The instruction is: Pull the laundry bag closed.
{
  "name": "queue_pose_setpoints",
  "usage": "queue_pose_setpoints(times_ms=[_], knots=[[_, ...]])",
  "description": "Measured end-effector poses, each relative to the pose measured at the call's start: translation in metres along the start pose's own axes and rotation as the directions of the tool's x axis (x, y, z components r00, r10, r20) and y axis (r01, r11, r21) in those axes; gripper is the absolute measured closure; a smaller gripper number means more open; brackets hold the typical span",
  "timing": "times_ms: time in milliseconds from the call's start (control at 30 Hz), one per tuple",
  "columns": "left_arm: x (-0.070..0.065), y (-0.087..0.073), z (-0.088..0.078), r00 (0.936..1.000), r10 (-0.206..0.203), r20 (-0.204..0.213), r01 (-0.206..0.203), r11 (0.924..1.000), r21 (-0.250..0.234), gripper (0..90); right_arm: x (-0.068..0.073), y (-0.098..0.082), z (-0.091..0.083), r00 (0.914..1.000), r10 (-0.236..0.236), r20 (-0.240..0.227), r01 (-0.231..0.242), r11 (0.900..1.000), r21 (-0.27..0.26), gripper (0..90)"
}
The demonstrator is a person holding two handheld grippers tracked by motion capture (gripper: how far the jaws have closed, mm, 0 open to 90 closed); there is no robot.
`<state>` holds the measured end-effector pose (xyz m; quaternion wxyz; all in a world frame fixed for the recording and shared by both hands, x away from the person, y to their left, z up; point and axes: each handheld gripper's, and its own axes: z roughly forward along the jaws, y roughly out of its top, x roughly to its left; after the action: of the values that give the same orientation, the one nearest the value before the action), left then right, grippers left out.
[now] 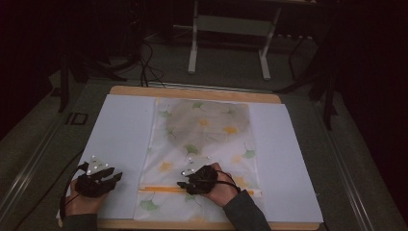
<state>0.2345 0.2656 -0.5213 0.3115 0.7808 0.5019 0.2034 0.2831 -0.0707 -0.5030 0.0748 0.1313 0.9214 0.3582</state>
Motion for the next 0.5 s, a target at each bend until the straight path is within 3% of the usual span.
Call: queue_pose_setpoints(times_ms=[500], knots=[[-0.001,0.0,0.0,1.0,0.006,-0.001,-0.006,1.0,0.001,60.5,0.011,0.012,0.015,0.9991,-0.021,-0.036,0.021,1.0,-0.011,60.4]])
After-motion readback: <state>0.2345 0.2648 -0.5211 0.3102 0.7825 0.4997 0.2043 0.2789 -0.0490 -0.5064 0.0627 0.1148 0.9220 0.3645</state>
